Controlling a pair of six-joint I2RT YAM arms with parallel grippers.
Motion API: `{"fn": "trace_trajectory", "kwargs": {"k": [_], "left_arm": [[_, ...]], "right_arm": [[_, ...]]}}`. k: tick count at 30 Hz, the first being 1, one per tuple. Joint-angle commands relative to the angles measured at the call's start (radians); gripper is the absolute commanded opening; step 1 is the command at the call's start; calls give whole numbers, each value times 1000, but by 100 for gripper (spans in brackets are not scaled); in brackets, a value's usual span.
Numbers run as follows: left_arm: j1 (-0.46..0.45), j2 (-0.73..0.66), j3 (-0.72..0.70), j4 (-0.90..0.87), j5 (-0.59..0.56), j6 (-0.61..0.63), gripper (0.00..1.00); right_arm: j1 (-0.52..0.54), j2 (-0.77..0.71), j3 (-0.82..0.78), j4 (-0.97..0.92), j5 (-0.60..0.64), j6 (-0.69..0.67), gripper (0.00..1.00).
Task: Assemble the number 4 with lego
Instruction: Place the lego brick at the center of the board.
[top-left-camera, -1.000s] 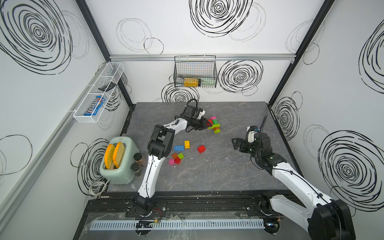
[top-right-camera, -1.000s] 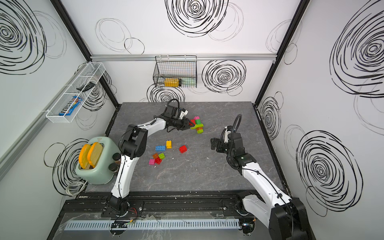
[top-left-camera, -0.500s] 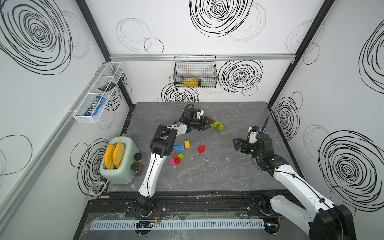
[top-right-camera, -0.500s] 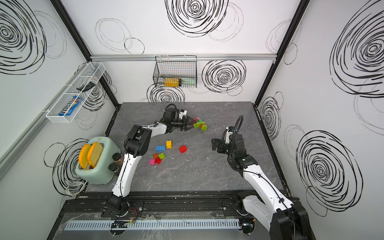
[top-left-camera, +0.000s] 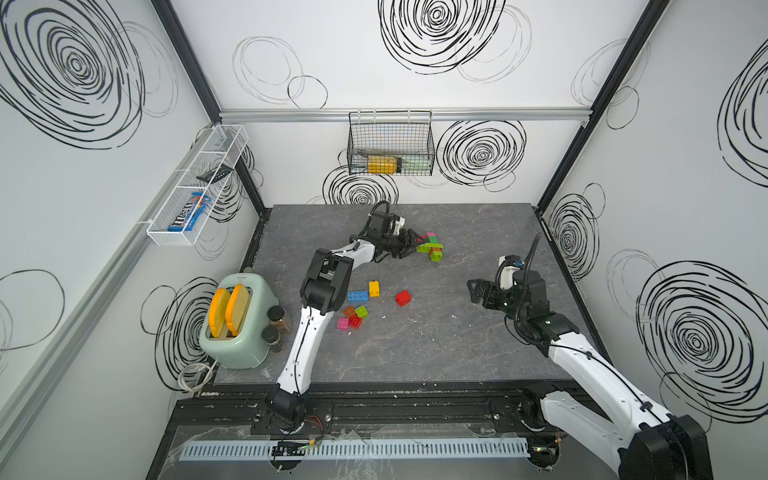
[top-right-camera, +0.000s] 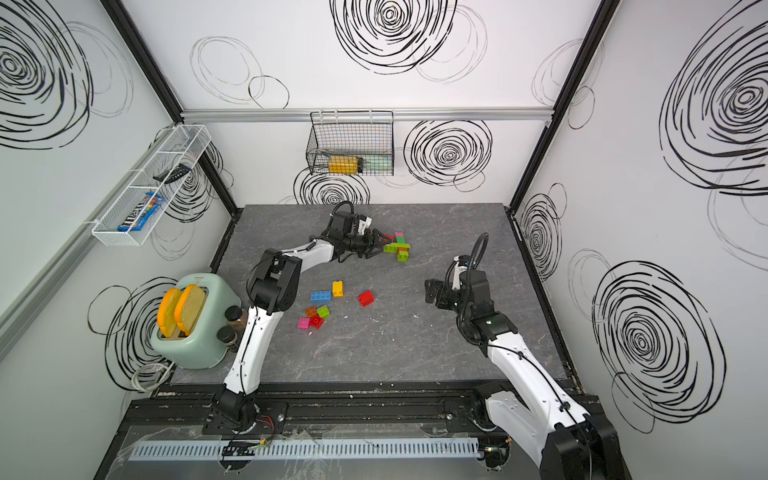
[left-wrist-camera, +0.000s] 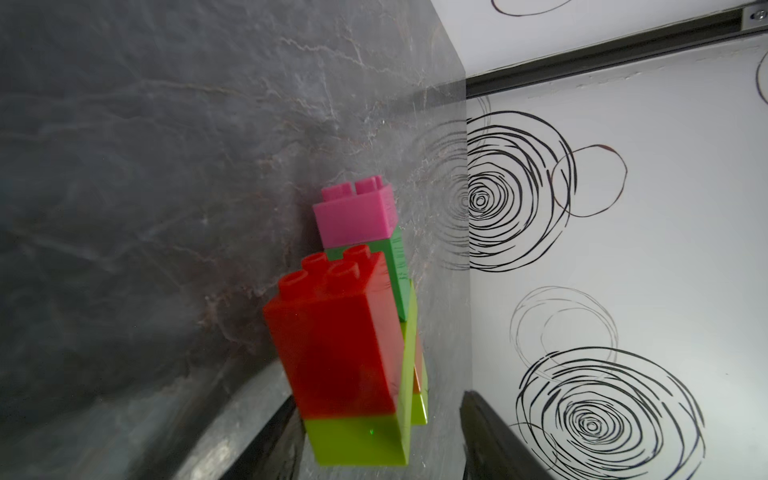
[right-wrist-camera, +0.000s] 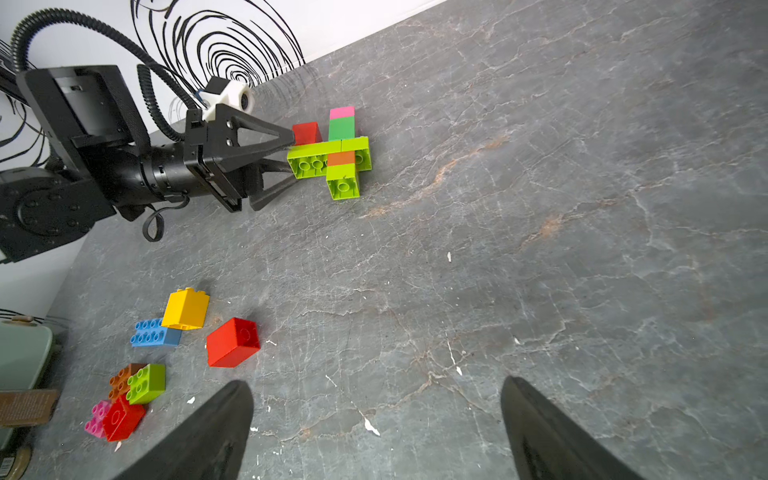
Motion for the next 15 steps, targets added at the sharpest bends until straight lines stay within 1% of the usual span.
{"fn": "trace_trajectory", "kwargs": {"k": [1, 6, 10, 15], "left_arm": [[-6, 23, 58, -81, -68, 74, 65], [-18, 62, 139, -168, -115, 118, 65], [-27, 72, 166, -203, -154, 141, 65], [-39, 80, 189, -216, -169, 146, 66]], "right_arm": [[-7, -18, -14, -8, 10, -6, 97], [-10, -24, -17, -11, 15, -8, 97], [-11, -30, -22, -14, 16, -10, 97], [-15, -33, -25, -14, 16, -13, 97]]}}
